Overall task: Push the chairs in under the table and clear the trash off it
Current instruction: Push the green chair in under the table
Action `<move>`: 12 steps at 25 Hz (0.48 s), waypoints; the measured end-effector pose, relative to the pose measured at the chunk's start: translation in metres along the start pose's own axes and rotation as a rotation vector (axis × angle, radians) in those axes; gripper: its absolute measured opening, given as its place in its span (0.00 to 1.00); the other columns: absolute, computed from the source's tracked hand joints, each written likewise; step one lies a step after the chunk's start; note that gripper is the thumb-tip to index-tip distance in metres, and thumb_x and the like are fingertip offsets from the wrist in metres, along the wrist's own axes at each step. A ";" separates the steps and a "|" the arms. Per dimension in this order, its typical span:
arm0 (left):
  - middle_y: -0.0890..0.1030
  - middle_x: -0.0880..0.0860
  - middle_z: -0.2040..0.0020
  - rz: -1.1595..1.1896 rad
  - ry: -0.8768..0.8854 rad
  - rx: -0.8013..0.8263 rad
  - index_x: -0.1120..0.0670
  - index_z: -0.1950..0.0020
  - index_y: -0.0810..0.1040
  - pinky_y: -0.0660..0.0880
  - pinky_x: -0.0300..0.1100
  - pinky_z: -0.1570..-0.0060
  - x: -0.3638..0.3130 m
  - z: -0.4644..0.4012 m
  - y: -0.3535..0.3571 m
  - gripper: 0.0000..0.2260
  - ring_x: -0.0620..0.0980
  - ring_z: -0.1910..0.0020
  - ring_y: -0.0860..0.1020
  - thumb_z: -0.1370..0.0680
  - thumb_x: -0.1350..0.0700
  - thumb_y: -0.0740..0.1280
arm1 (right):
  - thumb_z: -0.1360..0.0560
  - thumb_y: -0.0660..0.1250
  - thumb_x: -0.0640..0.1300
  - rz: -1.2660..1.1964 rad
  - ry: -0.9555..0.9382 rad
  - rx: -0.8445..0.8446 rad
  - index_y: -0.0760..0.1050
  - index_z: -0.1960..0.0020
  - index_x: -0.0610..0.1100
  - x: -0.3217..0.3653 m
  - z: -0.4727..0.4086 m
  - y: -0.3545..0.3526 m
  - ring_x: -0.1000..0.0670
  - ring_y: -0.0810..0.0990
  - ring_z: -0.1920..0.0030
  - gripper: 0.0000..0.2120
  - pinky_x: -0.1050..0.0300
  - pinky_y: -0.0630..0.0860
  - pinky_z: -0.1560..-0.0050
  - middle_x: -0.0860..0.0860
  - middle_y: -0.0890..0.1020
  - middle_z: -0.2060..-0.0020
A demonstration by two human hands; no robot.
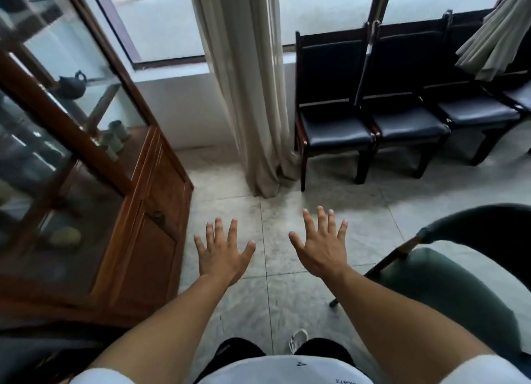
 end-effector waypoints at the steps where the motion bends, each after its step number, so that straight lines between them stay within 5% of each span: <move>1: 0.41 0.57 0.16 0.000 0.015 -0.003 0.45 0.16 0.42 0.37 0.65 0.23 -0.012 -0.018 -0.008 0.37 0.58 0.18 0.39 0.21 0.29 0.42 | 0.20 0.40 0.70 -0.001 0.007 -0.002 0.42 0.17 0.53 -0.007 -0.017 -0.007 0.40 0.37 0.19 0.37 0.32 0.33 0.23 0.44 0.42 0.18; 12: 0.42 0.56 0.16 0.028 0.165 0.031 0.45 0.17 0.43 0.37 0.64 0.23 -0.125 -0.218 -0.045 0.36 0.57 0.18 0.38 0.21 0.30 0.44 | 0.21 0.41 0.70 0.012 0.174 0.006 0.41 0.17 0.53 -0.085 -0.183 -0.039 0.39 0.37 0.19 0.37 0.32 0.35 0.23 0.44 0.41 0.18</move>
Point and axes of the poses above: each hand's wrist, its own z-axis away from the middle knuckle, its own y-axis out of the palm, x = y × z, the point moved 4 cm from there along -z, towards the middle knuckle
